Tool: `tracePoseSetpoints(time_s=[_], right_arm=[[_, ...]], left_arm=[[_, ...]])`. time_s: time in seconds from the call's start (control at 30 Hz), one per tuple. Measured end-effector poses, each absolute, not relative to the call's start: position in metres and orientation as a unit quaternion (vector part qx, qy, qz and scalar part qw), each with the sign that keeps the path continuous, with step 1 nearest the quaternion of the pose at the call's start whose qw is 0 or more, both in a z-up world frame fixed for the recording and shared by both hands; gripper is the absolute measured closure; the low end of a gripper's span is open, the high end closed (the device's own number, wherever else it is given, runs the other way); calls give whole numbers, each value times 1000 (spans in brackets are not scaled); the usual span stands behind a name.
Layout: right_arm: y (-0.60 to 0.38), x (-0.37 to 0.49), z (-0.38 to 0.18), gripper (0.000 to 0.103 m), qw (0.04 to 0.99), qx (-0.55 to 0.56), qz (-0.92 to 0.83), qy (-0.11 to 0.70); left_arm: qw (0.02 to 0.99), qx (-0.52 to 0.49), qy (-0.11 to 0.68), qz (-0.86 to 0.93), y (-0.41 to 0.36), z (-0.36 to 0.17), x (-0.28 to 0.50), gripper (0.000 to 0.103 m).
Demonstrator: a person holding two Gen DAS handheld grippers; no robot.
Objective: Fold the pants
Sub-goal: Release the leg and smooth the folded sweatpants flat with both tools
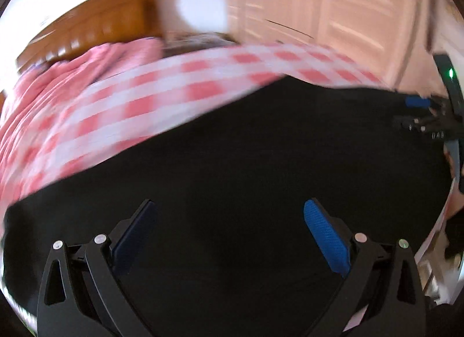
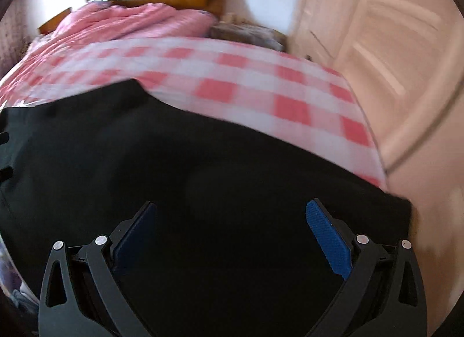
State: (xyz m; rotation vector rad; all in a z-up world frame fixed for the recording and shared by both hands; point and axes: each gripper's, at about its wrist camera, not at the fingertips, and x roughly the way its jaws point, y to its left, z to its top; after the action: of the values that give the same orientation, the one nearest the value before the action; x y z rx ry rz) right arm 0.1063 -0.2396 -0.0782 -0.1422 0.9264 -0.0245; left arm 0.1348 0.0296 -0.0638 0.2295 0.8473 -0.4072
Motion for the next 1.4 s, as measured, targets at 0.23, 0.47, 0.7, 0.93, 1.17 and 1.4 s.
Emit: tracePoseSetpoints(time_s=[0.23,0.47,0.7,0.93,1.17,1.4], right_arm=[[-269,105,-99,4,892,-55,-32,449],[-268,104,-99,4,898,-50,-36,435],[-269,106,-99,4,896,-46,-35,440],[-271,116,-101,4,892,-39,-39,448],[-275,129,-101,4,890,-34,-45,453],[-246,121,-81,5,874,-67,-90,472]], left_arm=[[865,130,435,-214,-25,-92,175,1],[866,124,435,-214,-23,-92,176,1],[866,121,435,-215,-21,-90,177,1],[867,119,432,-217,-21,-90,183,1],[869,115,433,-210,-23,-89,197,1],[891,58,399,-206,14,-61,169,2]])
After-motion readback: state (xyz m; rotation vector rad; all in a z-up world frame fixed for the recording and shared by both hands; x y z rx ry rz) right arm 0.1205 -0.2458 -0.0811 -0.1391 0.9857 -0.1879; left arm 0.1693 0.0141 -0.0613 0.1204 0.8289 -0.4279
